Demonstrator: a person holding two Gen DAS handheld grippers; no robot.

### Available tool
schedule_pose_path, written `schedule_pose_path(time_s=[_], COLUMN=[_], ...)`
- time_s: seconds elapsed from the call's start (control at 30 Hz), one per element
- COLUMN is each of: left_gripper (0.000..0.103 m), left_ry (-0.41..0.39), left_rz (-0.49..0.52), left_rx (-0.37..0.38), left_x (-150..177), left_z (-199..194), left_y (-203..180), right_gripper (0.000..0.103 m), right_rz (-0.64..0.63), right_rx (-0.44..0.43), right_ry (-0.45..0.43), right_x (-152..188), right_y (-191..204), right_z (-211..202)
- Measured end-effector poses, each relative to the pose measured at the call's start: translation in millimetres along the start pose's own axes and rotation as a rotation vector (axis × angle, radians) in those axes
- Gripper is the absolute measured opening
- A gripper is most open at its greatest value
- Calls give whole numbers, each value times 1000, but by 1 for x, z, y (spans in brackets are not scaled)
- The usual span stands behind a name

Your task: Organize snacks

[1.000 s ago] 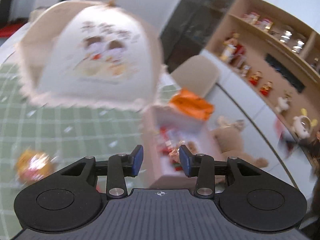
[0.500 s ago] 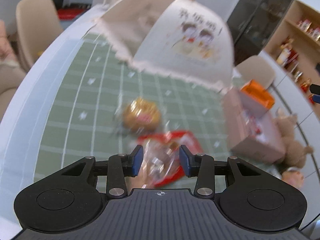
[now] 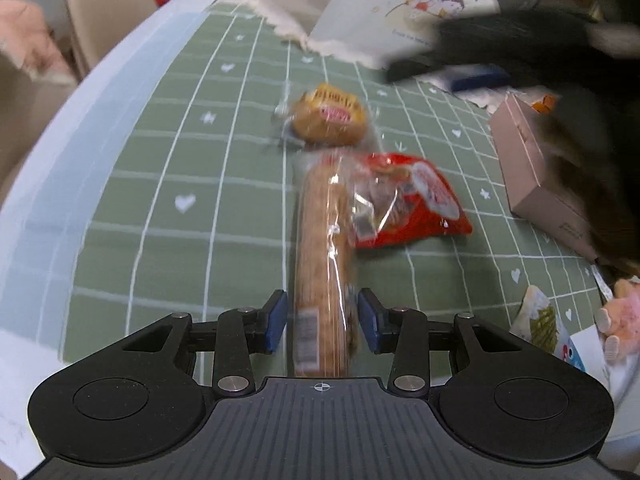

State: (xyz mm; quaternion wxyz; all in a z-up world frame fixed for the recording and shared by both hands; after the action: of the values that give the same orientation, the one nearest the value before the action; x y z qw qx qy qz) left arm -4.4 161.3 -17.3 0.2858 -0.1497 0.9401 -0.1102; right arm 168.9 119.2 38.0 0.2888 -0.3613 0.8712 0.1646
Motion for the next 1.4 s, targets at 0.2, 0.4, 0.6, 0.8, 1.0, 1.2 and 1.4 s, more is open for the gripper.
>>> schedule_pose_path(time_s=[0.2, 0.4, 0.6, 0.8, 1.0, 1.2, 1.4], left_gripper=[43, 43, 41, 37, 36, 36, 36], left_ry=[-8, -22, 4, 49, 38, -20, -57], left_rz=[19, 9, 77, 113, 115, 15, -46], left_rx=[5, 1, 19, 162, 190, 164, 126], left_x=[3, -11, -21, -17, -3, 2, 0], left_z=[-9, 0, 24, 36, 29, -10, -33], left_y=[-5, 3, -9, -44, -57, -28, -3], right_gripper=[84, 32, 11, 32, 86, 86, 88], right_rz=[-108, -107, -32, -12, -152, -83, 11], right_rx=[7, -22, -3, 101, 110, 102, 66], right_ry=[146, 193, 226, 129, 1, -66, 153], right_x=[-10, 15, 69, 81, 44, 4, 18], right_y=[19, 6, -41, -72, -35, 3, -5], right_z=[76, 33, -30, -73, -59, 7, 63])
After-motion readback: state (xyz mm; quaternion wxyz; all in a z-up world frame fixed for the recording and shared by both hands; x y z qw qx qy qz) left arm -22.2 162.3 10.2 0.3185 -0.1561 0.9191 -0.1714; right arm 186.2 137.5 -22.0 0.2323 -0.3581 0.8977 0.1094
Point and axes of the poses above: each gripper's, at about its wrist camera, not at the fingertips, and z roughly the way its jaws point, y to its left, x to its underside, the point moved 7 cm from there along z, roughly the way its jaws point, and after that the axes turned 4 degrees about x, right-handed, at the moved point
